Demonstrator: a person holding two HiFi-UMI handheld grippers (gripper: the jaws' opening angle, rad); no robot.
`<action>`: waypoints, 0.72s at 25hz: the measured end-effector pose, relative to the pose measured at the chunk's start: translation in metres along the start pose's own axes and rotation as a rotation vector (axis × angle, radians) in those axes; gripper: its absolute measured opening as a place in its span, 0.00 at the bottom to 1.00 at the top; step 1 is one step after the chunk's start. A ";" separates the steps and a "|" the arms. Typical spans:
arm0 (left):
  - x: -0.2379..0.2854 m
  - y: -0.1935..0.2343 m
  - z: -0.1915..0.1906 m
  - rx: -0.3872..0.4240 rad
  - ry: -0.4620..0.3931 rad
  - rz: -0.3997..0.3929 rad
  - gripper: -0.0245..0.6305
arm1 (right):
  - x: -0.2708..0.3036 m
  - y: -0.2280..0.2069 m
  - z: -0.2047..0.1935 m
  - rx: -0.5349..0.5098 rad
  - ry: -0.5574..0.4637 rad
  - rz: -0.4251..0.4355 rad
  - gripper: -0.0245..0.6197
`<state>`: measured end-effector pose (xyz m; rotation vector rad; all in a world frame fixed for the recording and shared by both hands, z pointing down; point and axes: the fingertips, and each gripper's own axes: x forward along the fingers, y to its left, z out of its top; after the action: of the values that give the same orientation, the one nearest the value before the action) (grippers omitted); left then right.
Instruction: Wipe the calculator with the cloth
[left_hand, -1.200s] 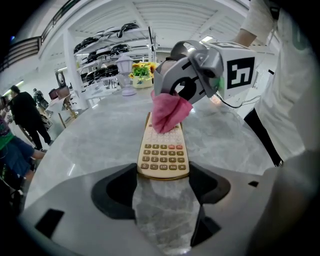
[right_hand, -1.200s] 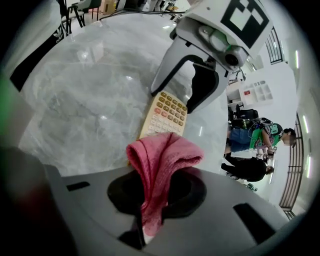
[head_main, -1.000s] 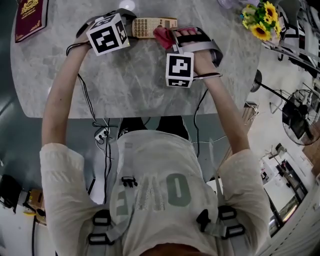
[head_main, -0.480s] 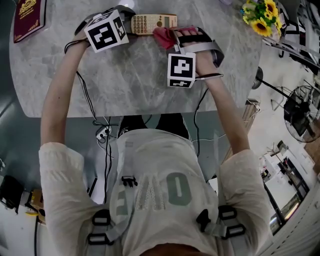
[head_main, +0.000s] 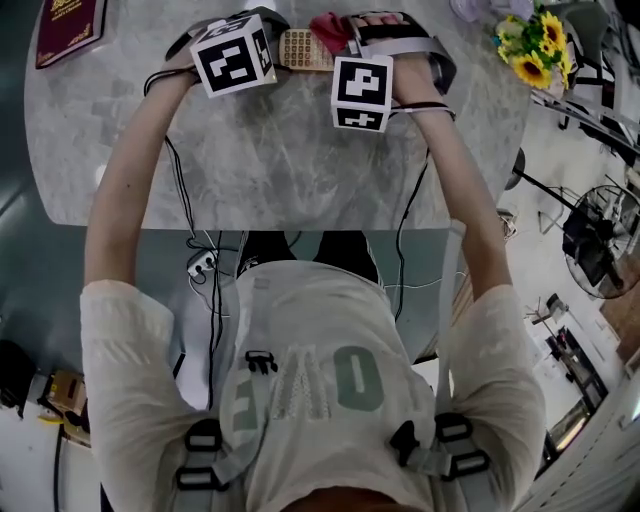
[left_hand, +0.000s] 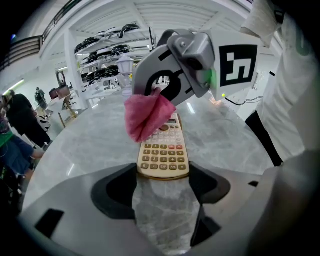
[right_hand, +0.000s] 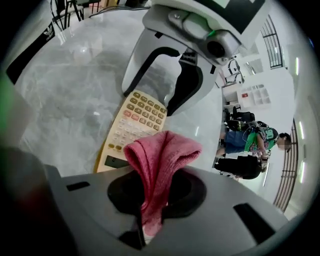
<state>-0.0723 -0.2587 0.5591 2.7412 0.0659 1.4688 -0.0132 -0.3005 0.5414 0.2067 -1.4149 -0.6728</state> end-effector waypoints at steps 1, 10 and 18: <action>0.000 0.000 -0.001 0.001 -0.001 -0.001 0.55 | 0.002 0.001 0.001 -0.017 0.006 0.004 0.12; 0.001 0.000 -0.002 0.003 -0.009 -0.002 0.55 | 0.006 0.013 0.005 -0.066 0.019 0.011 0.12; 0.001 0.001 0.000 0.001 -0.010 0.001 0.55 | -0.016 0.038 0.013 -0.103 -0.002 0.029 0.12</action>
<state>-0.0721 -0.2597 0.5601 2.7492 0.0652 1.4552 -0.0141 -0.2579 0.5503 0.1044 -1.3789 -0.7201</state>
